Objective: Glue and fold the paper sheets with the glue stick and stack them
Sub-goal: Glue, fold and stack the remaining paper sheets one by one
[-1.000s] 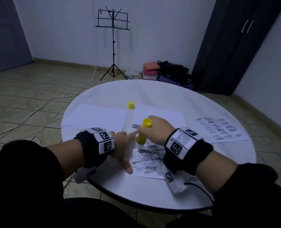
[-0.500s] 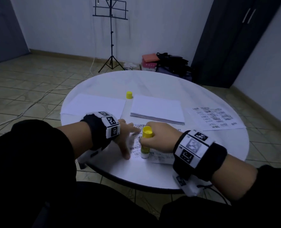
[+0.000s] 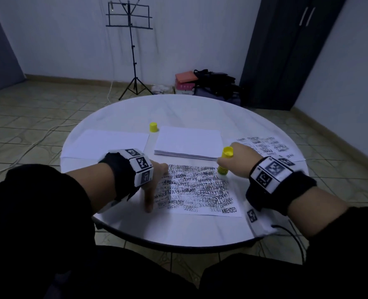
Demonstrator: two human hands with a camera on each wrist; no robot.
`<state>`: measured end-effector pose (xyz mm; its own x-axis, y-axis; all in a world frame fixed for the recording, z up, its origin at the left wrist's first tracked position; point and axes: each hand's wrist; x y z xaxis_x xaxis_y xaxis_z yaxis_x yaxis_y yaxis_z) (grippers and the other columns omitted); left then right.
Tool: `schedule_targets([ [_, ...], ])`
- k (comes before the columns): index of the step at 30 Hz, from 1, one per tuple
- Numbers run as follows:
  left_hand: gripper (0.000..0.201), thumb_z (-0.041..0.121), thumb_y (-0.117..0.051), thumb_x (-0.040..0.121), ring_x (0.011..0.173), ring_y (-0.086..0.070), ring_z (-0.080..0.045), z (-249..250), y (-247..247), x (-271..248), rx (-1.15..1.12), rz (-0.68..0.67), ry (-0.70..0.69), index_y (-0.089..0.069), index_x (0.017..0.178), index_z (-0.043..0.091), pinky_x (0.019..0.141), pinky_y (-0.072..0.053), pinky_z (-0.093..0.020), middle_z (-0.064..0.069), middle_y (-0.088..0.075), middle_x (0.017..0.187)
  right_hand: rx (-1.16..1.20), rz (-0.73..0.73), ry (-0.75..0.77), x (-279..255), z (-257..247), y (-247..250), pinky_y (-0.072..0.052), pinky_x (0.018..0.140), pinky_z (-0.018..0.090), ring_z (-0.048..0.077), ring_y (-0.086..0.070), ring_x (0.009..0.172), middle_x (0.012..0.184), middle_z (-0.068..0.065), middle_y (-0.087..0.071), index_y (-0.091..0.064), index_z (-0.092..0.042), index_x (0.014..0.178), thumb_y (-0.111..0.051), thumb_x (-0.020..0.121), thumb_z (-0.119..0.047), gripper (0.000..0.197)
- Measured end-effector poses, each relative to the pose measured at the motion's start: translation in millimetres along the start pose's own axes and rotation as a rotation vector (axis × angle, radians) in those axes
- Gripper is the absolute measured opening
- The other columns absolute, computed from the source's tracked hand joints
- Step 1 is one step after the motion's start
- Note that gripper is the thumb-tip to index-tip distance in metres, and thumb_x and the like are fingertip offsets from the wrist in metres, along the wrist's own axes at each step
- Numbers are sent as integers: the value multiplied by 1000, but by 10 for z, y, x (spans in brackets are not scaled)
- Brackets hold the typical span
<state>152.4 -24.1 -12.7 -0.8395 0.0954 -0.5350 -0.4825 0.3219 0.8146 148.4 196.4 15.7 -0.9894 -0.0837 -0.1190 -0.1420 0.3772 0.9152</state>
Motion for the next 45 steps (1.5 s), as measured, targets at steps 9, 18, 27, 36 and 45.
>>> schedule_targets([
  [9, 116, 46, -92, 47, 116, -54, -22, -26, -42, 73, -61, 26, -5, -28, 142, 25, 93, -42, -29, 0, -52, 133, -61, -187, -8, -271, 47, 64, -31, 51, 24, 15, -44, 58, 69, 2, -49, -49, -13, 77, -59, 83, -31, 22],
  [18, 123, 49, -89, 52, 140, -29, -22, -142, -138, 42, -129, 67, -141, -21, 148, 14, 113, -27, -28, -7, -13, 156, 426, -47, -169, -2, 512, 90, -51, 83, 37, 26, -61, 86, 92, 2, -57, -48, -27, 121, -69, 76, -5, 54],
  [27, 114, 59, -85, 50, 122, -43, -21, -173, -148, 71, -120, 95, -208, -28, 138, 15, 105, -31, -25, 7, -30, 118, 413, 55, -360, 304, 689, -48, -48, 92, 40, 29, -58, 102, 108, 11, -61, -52, -14, 118, -73, 69, -2, 54],
  [36, 172, 98, -43, -2, 141, -24, -23, -232, -162, -10, -142, 28, -243, -10, 150, 25, 116, -24, -41, 3, -16, 152, 275, 7, -447, 121, 586, -43, -47, 69, 31, 28, -58, 84, 99, 15, -57, -40, 3, 130, -74, 75, -12, 66],
  [45, 115, 61, -75, 64, 148, -5, -18, -618, -127, -143, -400, 163, -110, -8, 152, 31, 120, -11, -40, 5, 10, 160, 63, -180, 26, -261, -279, -159, -33, 49, 21, 10, -42, 48, 55, -6, -47, -42, -20, 55, -64, 83, -23, 36],
])
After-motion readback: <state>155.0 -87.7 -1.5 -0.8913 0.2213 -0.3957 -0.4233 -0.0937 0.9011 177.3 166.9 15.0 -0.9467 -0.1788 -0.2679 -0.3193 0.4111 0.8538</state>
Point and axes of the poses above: each hand's wrist, its own x-axis towards the middle knuckle, its own y-axis out of the back of the hand, z = x × y
